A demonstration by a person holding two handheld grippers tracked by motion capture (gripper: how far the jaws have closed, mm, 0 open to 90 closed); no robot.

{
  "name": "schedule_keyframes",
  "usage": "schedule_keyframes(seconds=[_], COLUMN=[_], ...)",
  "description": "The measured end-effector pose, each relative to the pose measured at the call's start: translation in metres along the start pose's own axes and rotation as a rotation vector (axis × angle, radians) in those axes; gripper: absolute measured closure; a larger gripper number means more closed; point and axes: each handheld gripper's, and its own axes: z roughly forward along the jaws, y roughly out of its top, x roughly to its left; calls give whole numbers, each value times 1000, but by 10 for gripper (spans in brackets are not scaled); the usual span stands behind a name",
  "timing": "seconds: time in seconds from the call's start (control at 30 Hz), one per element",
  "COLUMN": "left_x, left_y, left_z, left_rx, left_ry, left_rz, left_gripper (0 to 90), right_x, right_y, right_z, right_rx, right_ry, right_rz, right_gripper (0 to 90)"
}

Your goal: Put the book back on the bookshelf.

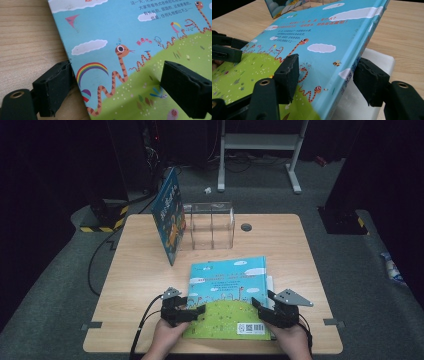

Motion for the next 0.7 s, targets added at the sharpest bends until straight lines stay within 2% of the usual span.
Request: schedule_keyframes(seconds=[0.33, 0.43, 0.6, 0.7], left_x=[2, 1, 2, 1], left_y=[0, 0, 0, 0], left_z=[-1, -2, -4, -5], left_rx=[-12, -20, -38, -49], left_ry=[-17, -26, -45, -45], left_rz=[1, -13, -6, 5], left_gripper=[85, 82, 82, 83], right_x=[4, 5, 8, 9], right_y=[0, 0, 1, 1], right_z=[-3, -4, -7, -8], right_rx=[-34, -47, -75, -92], right_ry=[-7, -7, -12, -9], right_rz=[-35, -46, -85, -90], right_gripper=[382, 382, 382, 382])
